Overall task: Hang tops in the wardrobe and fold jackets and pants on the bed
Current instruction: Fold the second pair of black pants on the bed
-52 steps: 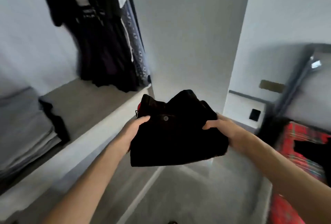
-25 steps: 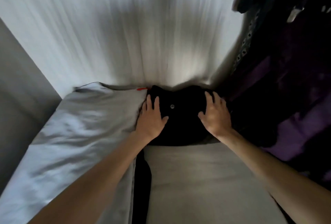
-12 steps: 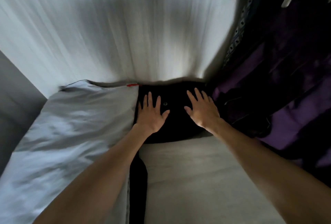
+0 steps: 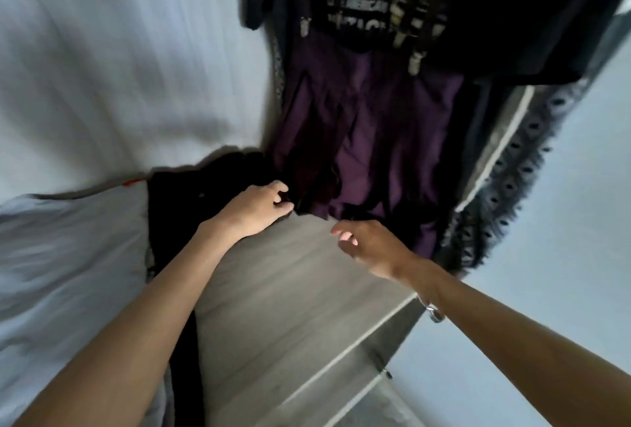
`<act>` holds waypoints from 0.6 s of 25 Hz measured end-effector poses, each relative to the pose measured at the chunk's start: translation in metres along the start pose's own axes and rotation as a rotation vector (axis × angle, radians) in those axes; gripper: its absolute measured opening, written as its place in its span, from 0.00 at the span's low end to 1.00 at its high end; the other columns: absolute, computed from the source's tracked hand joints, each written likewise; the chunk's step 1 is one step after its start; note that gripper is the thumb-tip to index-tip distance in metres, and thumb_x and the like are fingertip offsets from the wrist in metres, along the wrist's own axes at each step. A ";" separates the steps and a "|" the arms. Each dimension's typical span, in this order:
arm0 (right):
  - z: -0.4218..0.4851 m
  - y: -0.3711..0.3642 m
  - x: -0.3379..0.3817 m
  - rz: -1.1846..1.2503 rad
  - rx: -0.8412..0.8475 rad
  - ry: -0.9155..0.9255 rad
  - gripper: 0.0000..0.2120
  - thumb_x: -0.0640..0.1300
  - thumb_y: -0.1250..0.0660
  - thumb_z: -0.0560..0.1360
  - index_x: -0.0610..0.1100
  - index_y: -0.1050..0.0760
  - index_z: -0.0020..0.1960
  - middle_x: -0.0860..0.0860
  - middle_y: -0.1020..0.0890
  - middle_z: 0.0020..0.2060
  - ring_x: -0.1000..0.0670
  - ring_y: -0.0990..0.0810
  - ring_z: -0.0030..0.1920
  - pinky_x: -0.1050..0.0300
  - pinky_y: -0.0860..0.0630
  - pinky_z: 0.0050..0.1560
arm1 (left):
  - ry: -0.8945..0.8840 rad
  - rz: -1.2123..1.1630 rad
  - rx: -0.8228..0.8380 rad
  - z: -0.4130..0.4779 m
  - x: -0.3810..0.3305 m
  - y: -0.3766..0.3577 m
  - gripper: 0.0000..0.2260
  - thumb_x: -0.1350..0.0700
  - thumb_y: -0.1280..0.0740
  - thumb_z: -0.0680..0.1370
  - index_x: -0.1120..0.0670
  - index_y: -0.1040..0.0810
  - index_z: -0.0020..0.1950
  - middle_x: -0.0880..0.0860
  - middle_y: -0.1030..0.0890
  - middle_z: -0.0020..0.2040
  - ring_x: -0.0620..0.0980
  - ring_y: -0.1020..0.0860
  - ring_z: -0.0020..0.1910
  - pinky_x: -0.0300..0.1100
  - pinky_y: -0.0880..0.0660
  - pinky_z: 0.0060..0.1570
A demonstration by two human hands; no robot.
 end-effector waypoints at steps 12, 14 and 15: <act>-0.541 0.076 -0.216 0.147 -0.092 -0.711 0.11 0.46 0.36 0.80 0.50 0.24 0.61 0.51 0.17 0.47 0.51 0.17 0.39 0.59 0.21 0.46 | -0.742 0.168 0.543 -0.229 -0.466 -0.270 0.16 0.45 0.36 0.80 0.47 0.27 0.67 0.46 0.19 0.55 0.48 0.20 0.51 0.40 0.27 0.49; -0.655 0.071 -0.243 0.187 -0.148 -0.856 0.10 0.44 0.35 0.79 0.48 0.23 0.60 0.52 0.18 0.44 0.50 0.18 0.39 0.59 0.22 0.43 | -0.893 0.217 0.662 -0.293 -0.547 -0.332 0.18 0.45 0.36 0.80 0.47 0.27 0.68 0.46 0.19 0.59 0.48 0.21 0.53 0.42 0.27 0.55; -0.707 0.069 -0.254 0.198 -0.177 -0.921 0.10 0.44 0.35 0.79 0.48 0.23 0.59 0.52 0.18 0.43 0.50 0.18 0.40 0.59 0.24 0.43 | -0.961 0.240 0.717 -0.323 -0.584 -0.361 0.18 0.45 0.36 0.80 0.48 0.28 0.68 0.47 0.19 0.60 0.47 0.22 0.53 0.42 0.27 0.55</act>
Point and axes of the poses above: each hand's wrist, its own z-axis towards the middle knuckle, its own y-axis out of the back of the hand, x = y × z, the point moved 7 cm from there along z, towards the middle knuckle
